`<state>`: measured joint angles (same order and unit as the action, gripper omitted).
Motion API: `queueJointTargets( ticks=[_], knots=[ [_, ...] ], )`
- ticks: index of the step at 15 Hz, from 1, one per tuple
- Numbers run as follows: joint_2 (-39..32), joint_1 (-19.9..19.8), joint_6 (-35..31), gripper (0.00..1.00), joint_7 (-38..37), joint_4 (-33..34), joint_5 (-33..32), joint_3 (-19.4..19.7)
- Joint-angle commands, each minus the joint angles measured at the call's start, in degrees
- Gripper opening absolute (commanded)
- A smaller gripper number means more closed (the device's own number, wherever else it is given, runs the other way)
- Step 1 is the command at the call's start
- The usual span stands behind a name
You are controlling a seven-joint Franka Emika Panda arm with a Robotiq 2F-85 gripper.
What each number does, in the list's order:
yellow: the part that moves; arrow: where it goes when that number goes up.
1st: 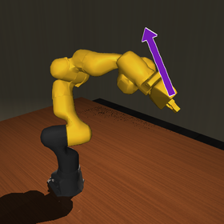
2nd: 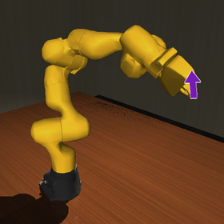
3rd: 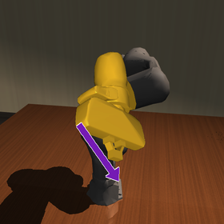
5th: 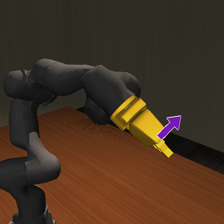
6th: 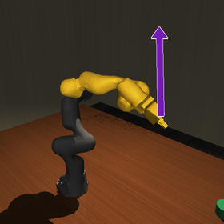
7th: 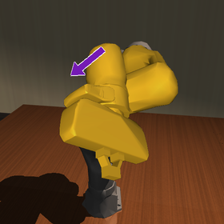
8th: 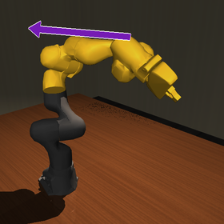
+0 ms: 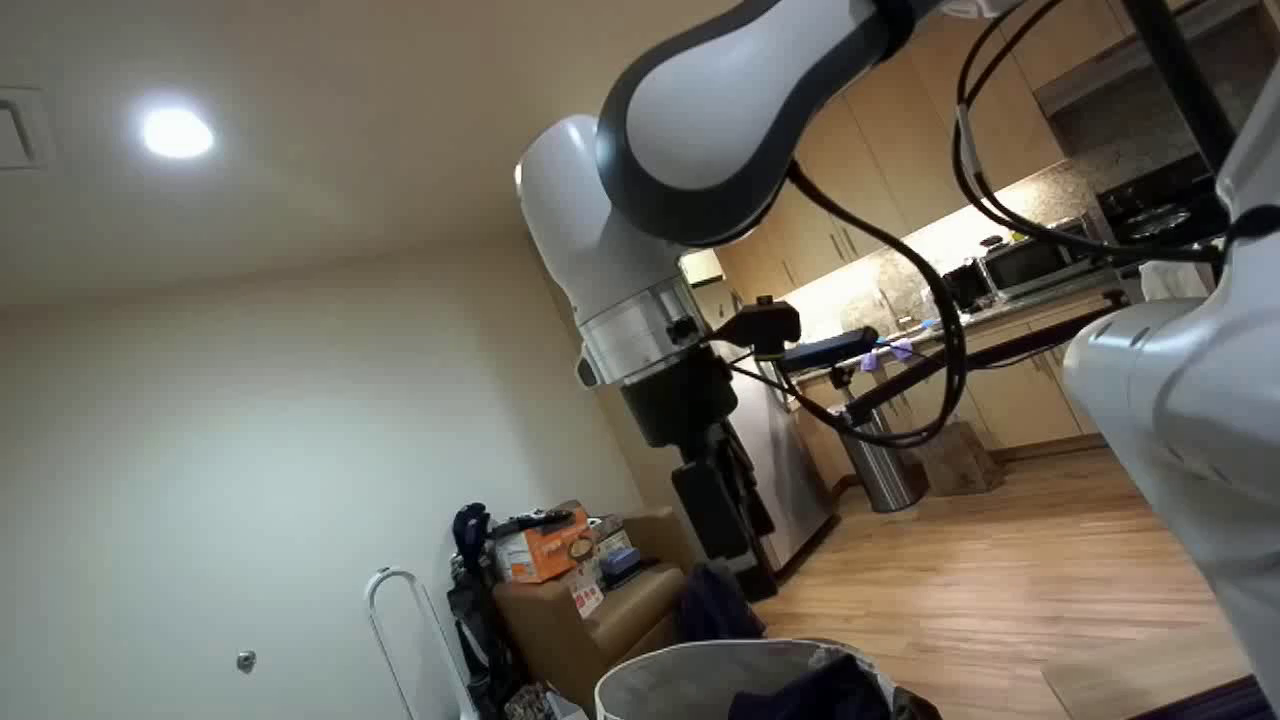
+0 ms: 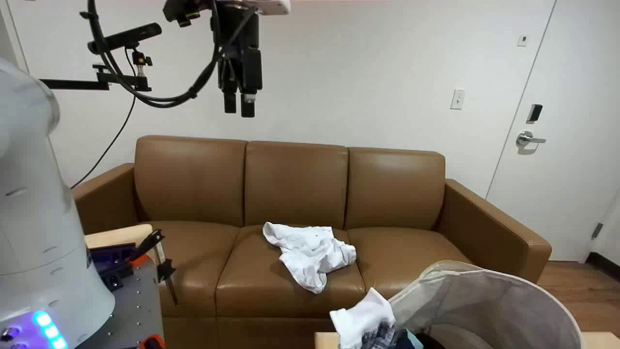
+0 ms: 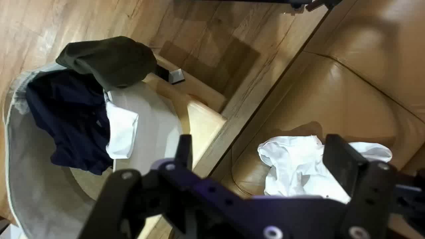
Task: Move the white pair of shorts from the couch to the laundry bag
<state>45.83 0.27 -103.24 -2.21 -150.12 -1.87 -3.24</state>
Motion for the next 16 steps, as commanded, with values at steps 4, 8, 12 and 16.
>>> queueJointTargets(
  ticks=[4,8,12,16],
  knots=[
    [-2.84,0.77,-2.87,1.00,2.67,0.58,-0.93,1.29],
    [-8.88,2.95,-16.41,1.00,11.45,-0.06,-0.36,3.94],
    [-21.31,8.63,-30.44,1.00,21.17,1.15,4.23,7.11],
    [-34.87,15.42,-40.21,1.00,33.38,4.61,12.28,8.72]
  ],
)
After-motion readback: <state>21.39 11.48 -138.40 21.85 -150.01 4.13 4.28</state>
